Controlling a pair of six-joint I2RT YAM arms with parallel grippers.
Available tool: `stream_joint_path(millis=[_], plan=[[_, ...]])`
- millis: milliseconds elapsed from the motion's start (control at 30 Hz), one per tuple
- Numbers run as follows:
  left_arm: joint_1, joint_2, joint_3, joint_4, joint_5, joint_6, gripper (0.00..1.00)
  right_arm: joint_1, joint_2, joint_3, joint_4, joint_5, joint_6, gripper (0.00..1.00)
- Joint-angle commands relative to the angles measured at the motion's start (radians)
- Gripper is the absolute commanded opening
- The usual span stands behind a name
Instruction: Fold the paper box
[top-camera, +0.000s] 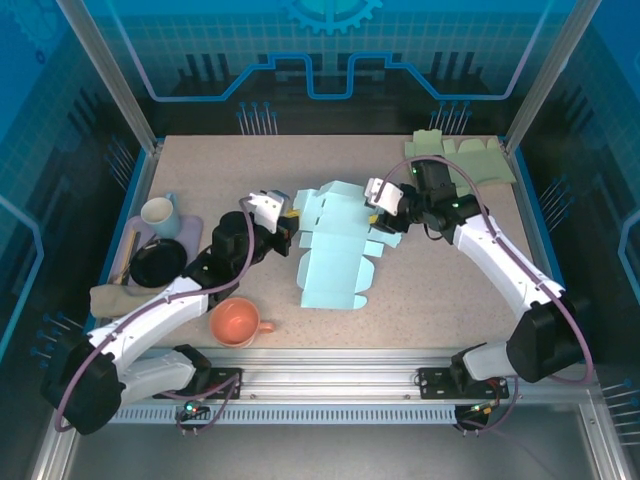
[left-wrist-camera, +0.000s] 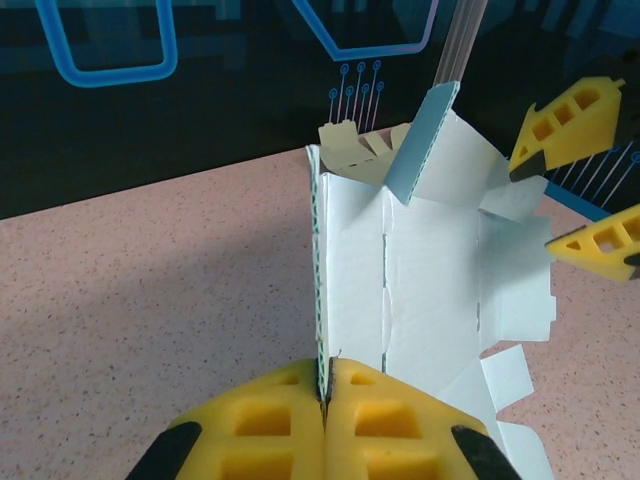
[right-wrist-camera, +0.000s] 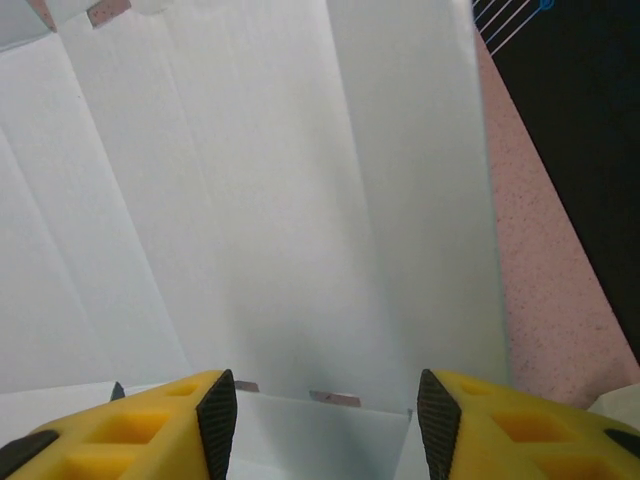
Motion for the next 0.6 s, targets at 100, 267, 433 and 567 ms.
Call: stream_joint_path(millis=[100, 267, 433, 567], plan=[[-0.016, 0.024, -0.038, 0.090, 0.030, 0.054, 0.00, -0.020, -0.037, 0.008, -0.017, -0.058, -0.079, 0.54], [-0.045, 0.053, -0.037, 0.101, 0.037, 0.089, 0.00, -0.050, -0.020, 0.005, 0.003, -0.038, -0.080, 0.55], [-0.060, 0.059, -0.040, 0.107, 0.027, 0.108, 0.00, -0.086, 0.018, 0.023, -0.031, -0.088, -0.092, 0.56], [-0.061, 0.057, -0.041, 0.109, 0.022, 0.110, 0.00, -0.093, 0.040, 0.037, -0.083, -0.138, -0.120, 0.56]])
